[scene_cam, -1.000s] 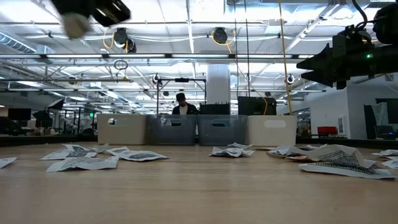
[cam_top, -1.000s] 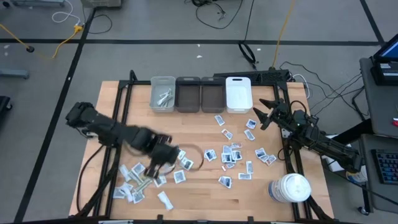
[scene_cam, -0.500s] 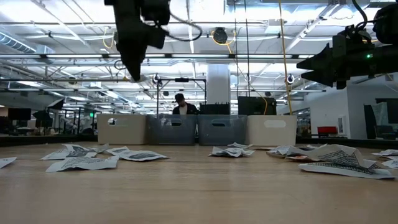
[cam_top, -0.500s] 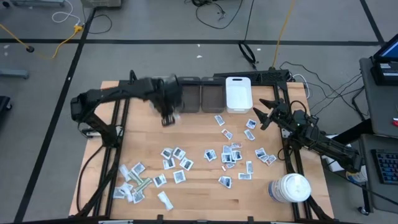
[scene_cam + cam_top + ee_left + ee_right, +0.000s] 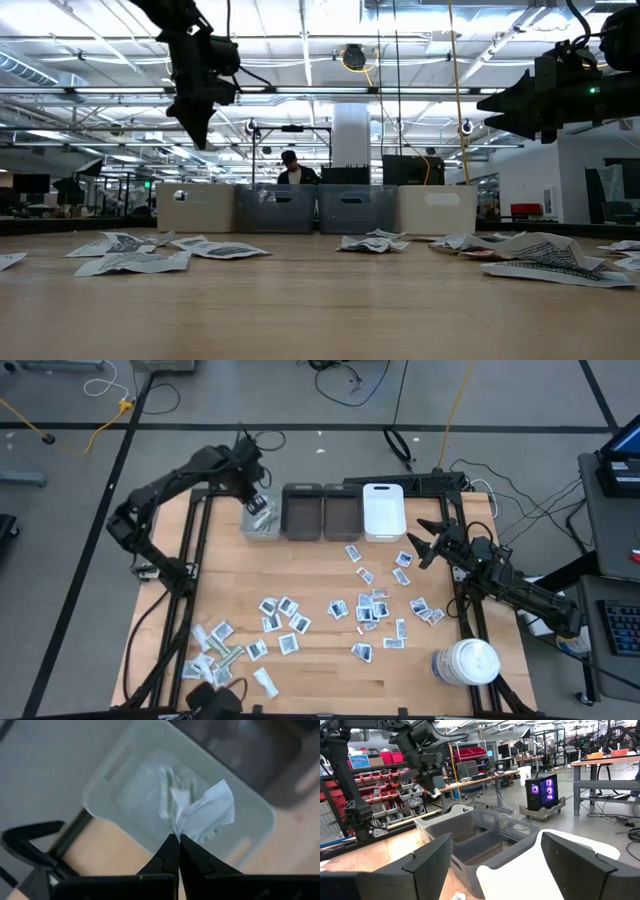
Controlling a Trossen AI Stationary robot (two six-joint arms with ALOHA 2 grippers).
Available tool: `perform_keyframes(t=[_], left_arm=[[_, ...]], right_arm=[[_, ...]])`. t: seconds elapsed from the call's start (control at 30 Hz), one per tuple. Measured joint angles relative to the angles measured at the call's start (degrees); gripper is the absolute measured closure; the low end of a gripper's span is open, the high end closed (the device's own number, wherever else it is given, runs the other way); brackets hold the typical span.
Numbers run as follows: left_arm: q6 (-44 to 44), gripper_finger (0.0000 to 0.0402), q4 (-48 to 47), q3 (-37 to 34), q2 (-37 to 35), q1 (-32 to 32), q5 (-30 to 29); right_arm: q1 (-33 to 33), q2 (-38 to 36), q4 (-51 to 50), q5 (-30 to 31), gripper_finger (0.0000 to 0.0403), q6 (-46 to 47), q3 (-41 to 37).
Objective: Pick & Place First Aid Supplies
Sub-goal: Put the bandage into the gray bin
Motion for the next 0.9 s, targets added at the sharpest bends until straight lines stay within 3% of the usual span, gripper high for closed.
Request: perform_keyframes(t=[0.17,0.6,0.77,0.9], left_arm=[[-2.6,0.0400,4.8,0.1,2.2,1.3,-0.1],[-5.1,0.0400,4.1,0.1,18.2,-0.2,-1.1],[-5.4,0.0397,4.1,0.0,18.8,-0.3,-1.1],[-7.5,0.0370,4.5,0.0,18.4,-0.1,-2.5]], right_arm=[[0.0,0.0,0.0,0.0,0.0105,0.0,0.0],[0.0,0.0,0.0,0.0,0.0105,0.0,0.0],[0.0,0.0,0.0,0.0,0.0105,0.0,0.0],[0.0,0.0,0.0,0.0,0.0105,0.0,0.0]])
